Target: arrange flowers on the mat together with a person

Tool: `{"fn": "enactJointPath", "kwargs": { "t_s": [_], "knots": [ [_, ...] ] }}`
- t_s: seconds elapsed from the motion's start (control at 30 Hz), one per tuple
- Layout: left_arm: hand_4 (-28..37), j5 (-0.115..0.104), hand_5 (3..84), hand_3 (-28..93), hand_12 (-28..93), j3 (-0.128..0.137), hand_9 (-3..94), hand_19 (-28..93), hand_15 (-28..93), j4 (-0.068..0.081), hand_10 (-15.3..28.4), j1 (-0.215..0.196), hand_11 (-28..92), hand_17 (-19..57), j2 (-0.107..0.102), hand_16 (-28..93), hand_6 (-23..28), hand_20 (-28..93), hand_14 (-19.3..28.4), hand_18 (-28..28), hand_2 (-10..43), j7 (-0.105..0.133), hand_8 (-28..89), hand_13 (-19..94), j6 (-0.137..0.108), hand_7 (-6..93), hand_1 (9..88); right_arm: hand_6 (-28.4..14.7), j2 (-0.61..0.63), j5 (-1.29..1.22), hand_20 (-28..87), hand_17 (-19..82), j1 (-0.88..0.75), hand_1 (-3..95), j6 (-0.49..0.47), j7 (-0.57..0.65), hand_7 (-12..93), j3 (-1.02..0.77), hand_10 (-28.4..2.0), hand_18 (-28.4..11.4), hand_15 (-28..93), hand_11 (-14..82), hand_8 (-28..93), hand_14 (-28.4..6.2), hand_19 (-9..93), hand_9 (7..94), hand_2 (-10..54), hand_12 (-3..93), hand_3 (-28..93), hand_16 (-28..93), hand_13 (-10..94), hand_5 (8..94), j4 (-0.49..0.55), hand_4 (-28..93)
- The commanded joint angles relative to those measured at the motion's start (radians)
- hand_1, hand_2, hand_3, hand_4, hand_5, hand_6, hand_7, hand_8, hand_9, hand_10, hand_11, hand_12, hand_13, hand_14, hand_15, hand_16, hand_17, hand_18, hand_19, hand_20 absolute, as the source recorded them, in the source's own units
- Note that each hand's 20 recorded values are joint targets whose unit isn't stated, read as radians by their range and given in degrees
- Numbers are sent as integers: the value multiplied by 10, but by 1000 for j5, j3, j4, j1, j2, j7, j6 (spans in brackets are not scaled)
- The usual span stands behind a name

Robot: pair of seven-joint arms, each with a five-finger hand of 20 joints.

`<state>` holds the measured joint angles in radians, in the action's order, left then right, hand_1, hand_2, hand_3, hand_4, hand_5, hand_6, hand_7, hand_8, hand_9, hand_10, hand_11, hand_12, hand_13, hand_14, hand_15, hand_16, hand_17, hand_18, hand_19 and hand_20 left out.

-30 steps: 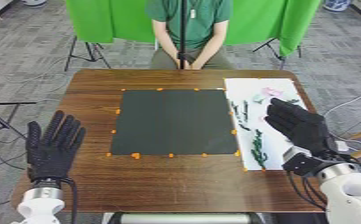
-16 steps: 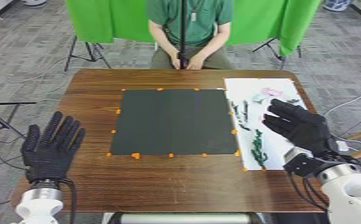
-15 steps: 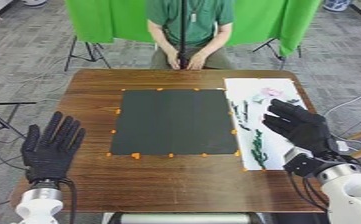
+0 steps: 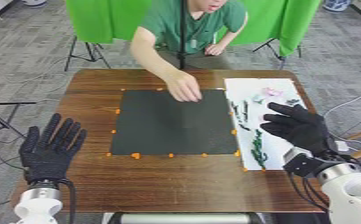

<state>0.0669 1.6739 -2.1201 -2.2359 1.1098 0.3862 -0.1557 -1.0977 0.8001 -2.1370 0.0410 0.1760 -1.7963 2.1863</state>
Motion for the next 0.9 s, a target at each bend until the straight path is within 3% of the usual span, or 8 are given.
{"fn": "enactJointPath", "kwargs": {
  "t_s": [0.03, 0.13, 0.47, 0.6, 0.7, 0.9],
  "knots": [
    [-283, 2, 429, 739, 152, 0, 429, 424, 496, 6, 181, -6, 303, -71, 3, -64, 98, 145, 195, 179, 134, -8, -104, 332, -3, 166, 258, -32, 7, 254, 180, 135, 4, 205, 6, 10, 210, 6, -159, -200, 304, 153, -132, -136, 446, 594, 159, 166, 790, 188, 520, 531, 14, -245],
    [-283, 0, 433, 741, 156, 0, 433, 425, 502, 7, 181, -7, 310, -70, 2, -68, 98, 147, 195, 180, 134, -8, -104, 333, -4, 168, 257, -31, 13, 356, 173, 133, -4, 212, 16, 1, 212, 11, -156, -199, 276, 142, -134, -139, 434, 567, 147, 162, 800, 185, 493, 532, 18, -243],
    [-283, 3, 436, 742, 152, -1, 429, 422, 504, 10, 180, 0, 306, -70, 0, -77, 99, 147, 195, 179, 133, -11, -106, 332, -5, 170, 260, -23, 20, 546, 157, 116, -29, 283, 13, -70, 243, -8, -135, -188, 170, 98, -151, -150, 403, 432, -15, 152, 818, 207, 378, 502, 19, -243],
    [-283, 2, 437, 743, 150, -1, 429, 421, 503, 10, 180, -4, 305, -70, 4, -77, 99, 148, 195, 179, 132, -16, -107, 331, -4, 171, 259, -20, 23, 656, 151, 114, -37, 292, 8, -97, 254, -3, -129, -186, 142, 93, -158, -148, 390, 413, -48, 150, 822, 226, 374, 478, 18, -248],
    [-283, 2, 438, 745, 146, 0, 429, 421, 502, 9, 180, -4, 299, -71, 5, -77, 99, 148, 195, 179, 132, -13, -107, 331, -2, 169, 258, -22, 21, 626, 150, 112, -39, 299, 7, -101, 250, -5, -124, -186, 134, 95, -161, -147, 385, 394, -66, 152, 823, 238, 374, 434, 18, -249],
    [-283, 0, 438, 742, 140, 1, 427, 421, 498, 8, 180, -7, 292, -71, 5, -78, 99, 149, 193, 180, 132, -9, -106, 330, -2, 167, 260, -24, 23, 610, 151, 112, -36, 300, 35, -103, 245, 1, -123, -186, 130, 97, -158, -148, 384, 389, -72, 151, 823, 244, 374, 423, 17, -252]
  ]
}}
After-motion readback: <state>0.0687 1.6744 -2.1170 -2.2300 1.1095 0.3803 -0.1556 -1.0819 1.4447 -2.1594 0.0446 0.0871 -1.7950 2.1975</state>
